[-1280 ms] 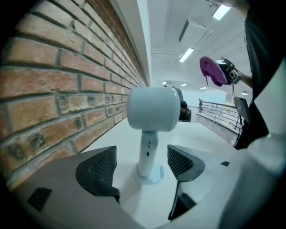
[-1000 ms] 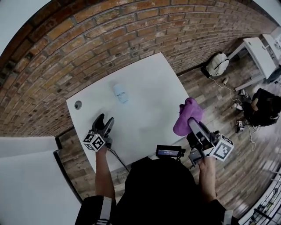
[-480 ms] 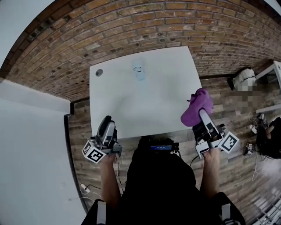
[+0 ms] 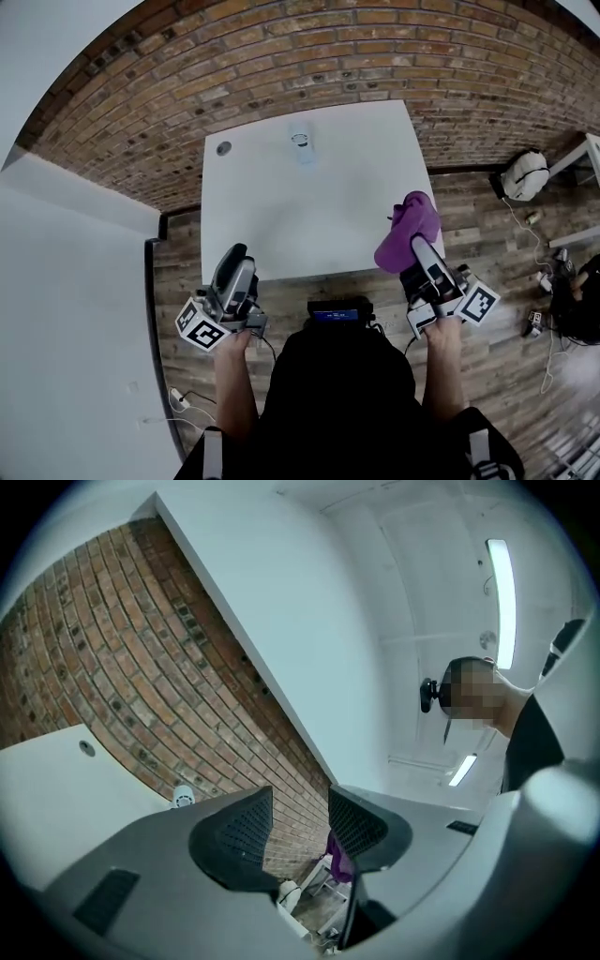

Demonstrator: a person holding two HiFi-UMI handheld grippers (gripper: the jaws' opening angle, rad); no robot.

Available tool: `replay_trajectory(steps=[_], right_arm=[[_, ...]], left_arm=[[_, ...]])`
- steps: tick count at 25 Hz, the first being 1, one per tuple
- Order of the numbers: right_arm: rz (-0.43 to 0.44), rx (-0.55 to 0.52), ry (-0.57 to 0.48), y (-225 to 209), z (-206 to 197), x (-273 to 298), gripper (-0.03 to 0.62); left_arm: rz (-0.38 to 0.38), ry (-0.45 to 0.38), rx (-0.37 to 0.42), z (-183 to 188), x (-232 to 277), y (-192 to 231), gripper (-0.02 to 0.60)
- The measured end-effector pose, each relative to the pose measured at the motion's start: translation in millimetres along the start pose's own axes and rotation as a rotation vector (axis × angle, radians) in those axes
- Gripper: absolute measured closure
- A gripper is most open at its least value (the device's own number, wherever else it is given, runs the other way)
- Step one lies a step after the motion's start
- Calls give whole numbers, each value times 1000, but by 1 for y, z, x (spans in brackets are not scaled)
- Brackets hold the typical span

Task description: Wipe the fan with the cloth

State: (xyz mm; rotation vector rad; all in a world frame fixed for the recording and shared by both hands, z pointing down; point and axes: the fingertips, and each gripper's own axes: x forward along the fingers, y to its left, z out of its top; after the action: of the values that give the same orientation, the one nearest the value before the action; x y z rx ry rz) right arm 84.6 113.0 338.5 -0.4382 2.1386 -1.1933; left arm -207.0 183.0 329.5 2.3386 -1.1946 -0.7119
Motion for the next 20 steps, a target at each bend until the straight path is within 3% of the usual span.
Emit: replay_trajectory(steps=[6, 14, 20], right_arm=[[-25, -66, 7, 24, -31, -3, 533], [-87, -104, -27, 64, -98, -7, 533], [-123, -127, -43, 73, -107, -4, 533]], left_arm=[[-79, 68, -23, -10, -10, -22, 403], [-148, 82, -100, 3, -59, -23, 449], [-150, 98, -132, 4, -67, -16, 480]])
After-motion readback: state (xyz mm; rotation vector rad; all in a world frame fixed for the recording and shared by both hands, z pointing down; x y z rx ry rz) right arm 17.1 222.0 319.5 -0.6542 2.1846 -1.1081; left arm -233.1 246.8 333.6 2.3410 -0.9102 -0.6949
